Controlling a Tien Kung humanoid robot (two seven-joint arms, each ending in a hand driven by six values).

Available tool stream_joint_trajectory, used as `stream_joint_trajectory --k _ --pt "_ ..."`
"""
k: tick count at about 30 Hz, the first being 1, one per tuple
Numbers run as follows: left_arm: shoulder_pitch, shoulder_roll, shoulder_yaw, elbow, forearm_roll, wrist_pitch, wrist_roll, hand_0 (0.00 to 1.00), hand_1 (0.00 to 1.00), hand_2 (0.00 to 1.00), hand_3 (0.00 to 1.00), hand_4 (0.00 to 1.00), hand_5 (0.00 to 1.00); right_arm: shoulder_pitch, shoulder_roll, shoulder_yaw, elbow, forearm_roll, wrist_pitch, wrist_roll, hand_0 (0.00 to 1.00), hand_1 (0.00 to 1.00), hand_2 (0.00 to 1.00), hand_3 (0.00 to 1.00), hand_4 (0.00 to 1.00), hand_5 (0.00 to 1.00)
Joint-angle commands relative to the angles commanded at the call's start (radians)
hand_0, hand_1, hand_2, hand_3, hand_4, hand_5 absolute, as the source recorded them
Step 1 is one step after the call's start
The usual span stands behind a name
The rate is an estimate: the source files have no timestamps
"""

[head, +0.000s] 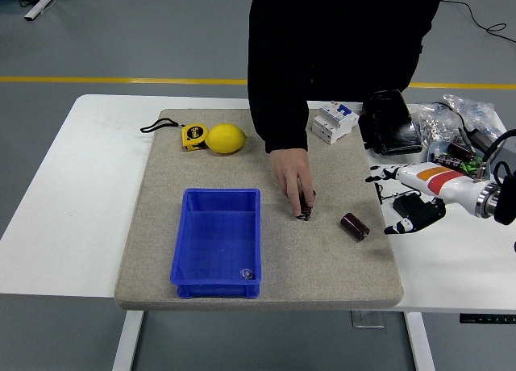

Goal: Pick up the battery,place it into the box

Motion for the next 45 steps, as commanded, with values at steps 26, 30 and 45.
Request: stream_joint_trajectory --k 26,30,45 --pt "0.008 0.004 0.020 0.000 -0.011 0.000 0.005 0.753 0.700 0.726 0.617 0.688 0.607 0.170 0.166 -0.243 -0.158 -0.161 -0.090 0.060 0.746 0.734 0.771 0.816 0.998 0.142" --pt "0.008 0.004 0.021 0.000 -0.009 0.000 0.007 0.753 0.700 0.726 0.617 0.688 0.607 0.172 0.184 -0.253 -0.185 -0.173 -0.111 0.068 0.746 0.734 0.771 0.816 0.998 0.142" --pt "-0.003 0.002 0.047 0.000 -0.040 -0.001 -0.001 0.753 0.703 0.728 0.617 0.689 0.606 0.173 0.206 -0.269 -0.263 -0.215 -0.154 0.091 0.724 0.698 0.745 0.775 0.998 0.131"
